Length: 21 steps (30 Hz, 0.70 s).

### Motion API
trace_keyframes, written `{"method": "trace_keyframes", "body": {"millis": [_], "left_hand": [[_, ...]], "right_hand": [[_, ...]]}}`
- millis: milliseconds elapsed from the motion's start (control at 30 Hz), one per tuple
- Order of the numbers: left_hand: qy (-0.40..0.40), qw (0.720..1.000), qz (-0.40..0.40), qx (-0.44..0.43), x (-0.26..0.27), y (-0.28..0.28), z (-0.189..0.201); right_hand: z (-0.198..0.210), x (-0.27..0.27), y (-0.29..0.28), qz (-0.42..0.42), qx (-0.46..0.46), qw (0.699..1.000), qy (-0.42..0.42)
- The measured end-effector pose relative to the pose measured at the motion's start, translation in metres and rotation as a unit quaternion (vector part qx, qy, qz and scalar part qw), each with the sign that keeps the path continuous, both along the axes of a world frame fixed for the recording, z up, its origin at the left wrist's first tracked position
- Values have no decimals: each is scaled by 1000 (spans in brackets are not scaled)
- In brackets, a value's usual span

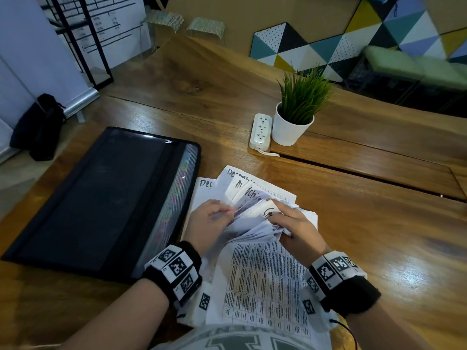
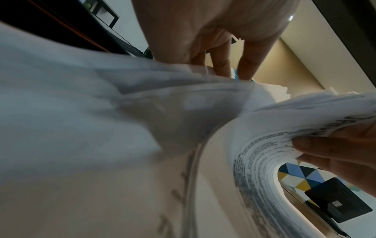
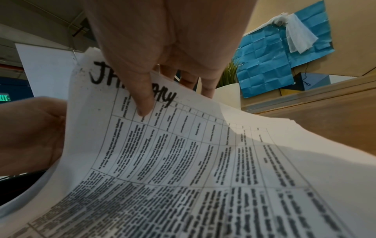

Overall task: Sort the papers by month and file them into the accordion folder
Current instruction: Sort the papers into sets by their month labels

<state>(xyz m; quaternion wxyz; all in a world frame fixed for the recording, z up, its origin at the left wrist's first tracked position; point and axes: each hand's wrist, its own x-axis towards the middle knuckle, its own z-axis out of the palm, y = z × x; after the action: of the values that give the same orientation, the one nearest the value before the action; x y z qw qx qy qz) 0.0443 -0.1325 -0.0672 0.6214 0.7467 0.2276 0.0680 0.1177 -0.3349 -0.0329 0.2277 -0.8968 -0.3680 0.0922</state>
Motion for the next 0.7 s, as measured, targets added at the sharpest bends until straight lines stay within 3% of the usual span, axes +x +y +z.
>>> {"method": "trace_keyframes", "body": {"millis": [267,500,700], "left_hand": [[2,999,6,50,2,4,5],[-50,993,104,-17,5,3,10],[-84,988,129,-24,6,5,26]], "right_hand": [[1,0,0,-9,17,999,41],[1,4,-2,13,4,1000,17],[9,7,-2,10,-11,1000,19]]}}
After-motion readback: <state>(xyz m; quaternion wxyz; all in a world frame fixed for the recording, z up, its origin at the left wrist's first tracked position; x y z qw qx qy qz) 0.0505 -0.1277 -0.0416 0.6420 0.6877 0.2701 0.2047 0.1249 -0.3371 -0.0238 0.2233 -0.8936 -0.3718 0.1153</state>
